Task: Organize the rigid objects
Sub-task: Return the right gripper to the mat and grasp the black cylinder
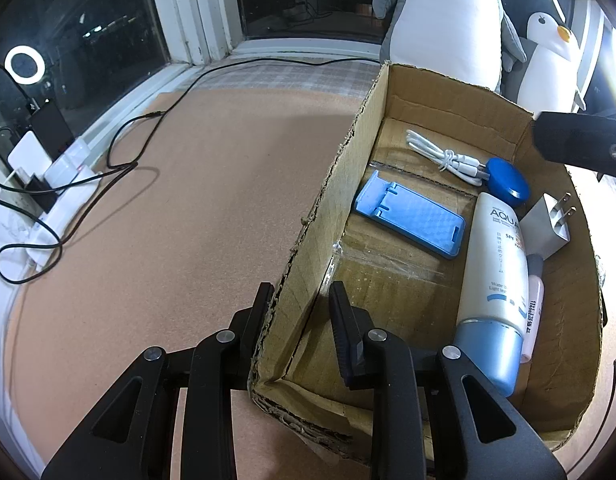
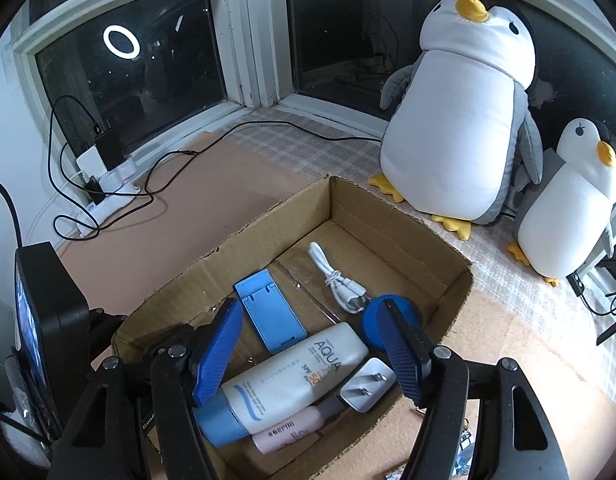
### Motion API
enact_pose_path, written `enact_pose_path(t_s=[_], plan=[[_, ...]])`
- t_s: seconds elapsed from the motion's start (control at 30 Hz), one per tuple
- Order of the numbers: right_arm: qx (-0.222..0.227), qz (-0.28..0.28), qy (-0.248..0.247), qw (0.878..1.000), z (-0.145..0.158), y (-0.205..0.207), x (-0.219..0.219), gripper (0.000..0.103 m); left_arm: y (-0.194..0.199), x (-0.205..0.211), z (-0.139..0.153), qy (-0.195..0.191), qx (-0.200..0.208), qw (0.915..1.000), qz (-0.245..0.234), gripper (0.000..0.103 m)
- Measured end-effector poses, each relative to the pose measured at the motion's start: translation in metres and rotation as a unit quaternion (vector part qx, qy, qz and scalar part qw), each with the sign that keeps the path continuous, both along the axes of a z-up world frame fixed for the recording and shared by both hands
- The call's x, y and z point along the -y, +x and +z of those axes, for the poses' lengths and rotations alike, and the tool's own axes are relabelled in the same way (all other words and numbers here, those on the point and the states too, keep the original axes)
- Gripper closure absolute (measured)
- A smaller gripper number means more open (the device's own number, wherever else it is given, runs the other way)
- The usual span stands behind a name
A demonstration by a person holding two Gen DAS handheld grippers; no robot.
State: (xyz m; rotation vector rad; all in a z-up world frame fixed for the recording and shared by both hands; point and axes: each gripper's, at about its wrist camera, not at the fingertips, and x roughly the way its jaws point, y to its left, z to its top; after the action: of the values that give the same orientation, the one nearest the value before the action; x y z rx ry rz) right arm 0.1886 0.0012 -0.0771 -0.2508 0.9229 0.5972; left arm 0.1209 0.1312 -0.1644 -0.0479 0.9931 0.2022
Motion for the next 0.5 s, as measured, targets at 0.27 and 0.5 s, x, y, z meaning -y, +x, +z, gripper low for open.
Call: enact_pose_path(t_s=[0.27,0.5], plan=[[-0.001,-0.023,0.016,1.0,0.015,-0.008,0.037,0.037,0.0,0.0,0.0,0.0,0.0,1.0,0.0,0.078],[-0.01,-0.062,0.031,0.998,0.027,-0.015,0.093,0.037,-0.001,-0.001,0.0,0.0,0.0,1.0,0.0,0.078]])
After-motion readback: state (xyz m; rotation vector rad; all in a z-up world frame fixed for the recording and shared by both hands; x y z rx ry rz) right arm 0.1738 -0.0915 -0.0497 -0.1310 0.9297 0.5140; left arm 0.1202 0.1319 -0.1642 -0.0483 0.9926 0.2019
